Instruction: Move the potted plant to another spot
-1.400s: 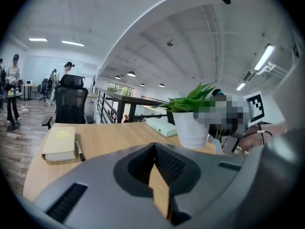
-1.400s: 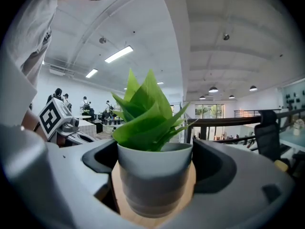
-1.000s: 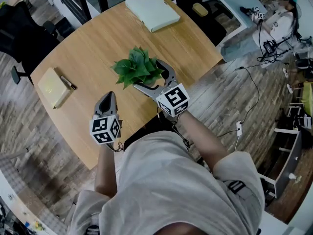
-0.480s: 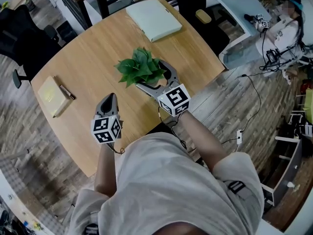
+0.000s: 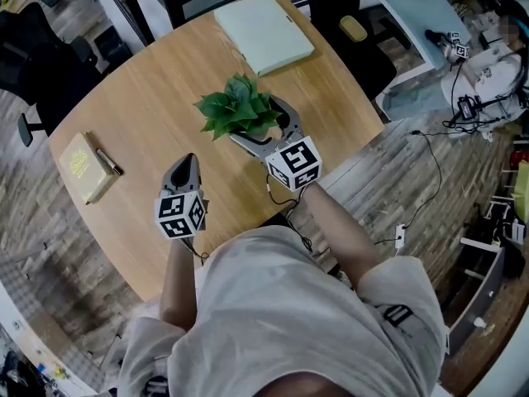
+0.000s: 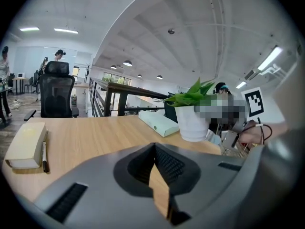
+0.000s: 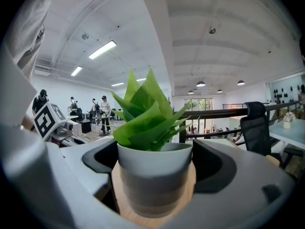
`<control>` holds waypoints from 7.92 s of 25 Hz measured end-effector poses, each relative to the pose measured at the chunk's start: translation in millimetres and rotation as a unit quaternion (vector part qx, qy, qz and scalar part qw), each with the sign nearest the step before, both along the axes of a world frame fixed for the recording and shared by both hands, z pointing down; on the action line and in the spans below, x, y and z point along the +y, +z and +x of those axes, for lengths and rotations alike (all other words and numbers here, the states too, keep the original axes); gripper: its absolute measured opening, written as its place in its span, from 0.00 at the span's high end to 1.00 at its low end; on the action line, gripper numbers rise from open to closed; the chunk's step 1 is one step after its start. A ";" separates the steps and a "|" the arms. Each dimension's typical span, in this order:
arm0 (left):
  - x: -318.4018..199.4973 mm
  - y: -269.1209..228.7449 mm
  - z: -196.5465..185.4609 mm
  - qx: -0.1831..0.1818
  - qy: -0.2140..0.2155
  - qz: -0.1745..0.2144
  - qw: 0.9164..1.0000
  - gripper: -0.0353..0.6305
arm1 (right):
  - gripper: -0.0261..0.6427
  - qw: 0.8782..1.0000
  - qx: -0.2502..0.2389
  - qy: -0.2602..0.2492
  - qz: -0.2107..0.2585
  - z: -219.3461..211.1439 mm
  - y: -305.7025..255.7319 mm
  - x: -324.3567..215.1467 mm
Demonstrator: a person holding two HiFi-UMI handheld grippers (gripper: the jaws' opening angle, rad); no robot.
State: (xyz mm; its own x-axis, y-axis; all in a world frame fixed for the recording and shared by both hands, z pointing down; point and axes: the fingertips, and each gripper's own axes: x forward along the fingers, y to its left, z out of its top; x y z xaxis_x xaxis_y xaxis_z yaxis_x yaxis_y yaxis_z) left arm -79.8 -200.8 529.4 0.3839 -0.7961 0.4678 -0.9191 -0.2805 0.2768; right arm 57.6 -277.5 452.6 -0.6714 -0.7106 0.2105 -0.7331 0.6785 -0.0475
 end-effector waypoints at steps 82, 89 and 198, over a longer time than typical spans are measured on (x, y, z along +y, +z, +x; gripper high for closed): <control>-133.1 126.1 -18.9 0.007 -0.074 -0.121 0.990 0.93 | 0.22 0.996 0.011 0.027 -0.079 -56.8 173.0 -240.8; -124.4 119.9 -17.4 0.004 -0.072 -0.120 0.990 0.93 | 0.22 0.996 0.019 0.036 -0.080 -49.4 178.5 -228.6; 111.6 -167.9 -85.4 -0.032 -0.203 0.178 0.962 0.93 | 0.96 0.993 -0.019 -0.090 0.074 -86.6 -102.9 103.8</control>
